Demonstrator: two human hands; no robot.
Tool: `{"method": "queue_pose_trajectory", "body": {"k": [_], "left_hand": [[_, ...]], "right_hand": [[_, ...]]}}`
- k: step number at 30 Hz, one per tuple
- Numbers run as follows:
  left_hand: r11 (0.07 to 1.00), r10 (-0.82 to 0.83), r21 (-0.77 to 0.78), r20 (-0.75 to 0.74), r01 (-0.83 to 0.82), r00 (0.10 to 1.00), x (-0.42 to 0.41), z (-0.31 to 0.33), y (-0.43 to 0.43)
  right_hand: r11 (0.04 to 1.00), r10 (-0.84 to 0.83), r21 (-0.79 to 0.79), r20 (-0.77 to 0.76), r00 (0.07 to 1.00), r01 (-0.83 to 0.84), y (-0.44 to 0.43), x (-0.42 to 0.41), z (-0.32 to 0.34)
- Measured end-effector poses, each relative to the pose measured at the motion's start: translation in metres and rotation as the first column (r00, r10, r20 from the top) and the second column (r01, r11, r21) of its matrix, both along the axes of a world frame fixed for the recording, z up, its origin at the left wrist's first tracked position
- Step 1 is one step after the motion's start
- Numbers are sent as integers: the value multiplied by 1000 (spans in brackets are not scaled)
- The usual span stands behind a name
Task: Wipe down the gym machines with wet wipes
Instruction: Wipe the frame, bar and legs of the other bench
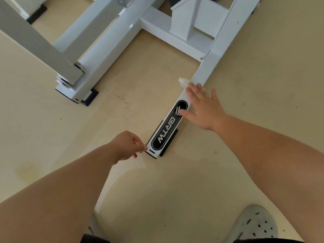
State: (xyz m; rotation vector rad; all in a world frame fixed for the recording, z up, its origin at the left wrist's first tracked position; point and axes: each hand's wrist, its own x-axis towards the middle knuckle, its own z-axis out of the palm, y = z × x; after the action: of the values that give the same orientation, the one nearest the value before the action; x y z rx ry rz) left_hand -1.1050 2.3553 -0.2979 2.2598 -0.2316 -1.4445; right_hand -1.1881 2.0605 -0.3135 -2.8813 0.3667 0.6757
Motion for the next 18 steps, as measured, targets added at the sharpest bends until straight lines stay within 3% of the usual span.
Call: {"method": "queue_pose_trajectory", "body": {"k": [2, 4, 7, 9, 11, 14, 16, 18], "left_hand": [[1000, -4, 5, -13, 4, 1000, 2, 0, 1], [1000, -27, 15, -11, 27, 1000, 6, 2, -2], [995, -96, 31, 14, 96, 995, 12, 5, -14], [989, -136, 57, 38, 134, 990, 15, 5, -22], [988, -140, 74, 66, 135, 988, 15, 3, -28], [996, -78, 54, 114, 72, 990, 10, 1, -40], [1000, 25, -16, 151, -23, 988, 7, 2, -54], [994, 100, -72, 211, -86, 972, 6, 6, -72]], "right_hand": [[999, -38, 10, -29, 999, 38, 4, 6, 5], [987, 157, 18, -23, 987, -157, 27, -4, 3], [833, 548, 72, 33, 836, -549, 55, -32, -5], [776, 620, 80, 84, 780, -626, 45, -30, -11], [840, 535, 46, 94, 840, -540, 26, -18, -12], [989, 145, 23, 79, 986, -147, -16, 9, -6], [996, -82, 31, 63, 995, 81, -43, 26, -1], [984, -178, 29, 39, 983, 177, -56, 39, 0]]}}
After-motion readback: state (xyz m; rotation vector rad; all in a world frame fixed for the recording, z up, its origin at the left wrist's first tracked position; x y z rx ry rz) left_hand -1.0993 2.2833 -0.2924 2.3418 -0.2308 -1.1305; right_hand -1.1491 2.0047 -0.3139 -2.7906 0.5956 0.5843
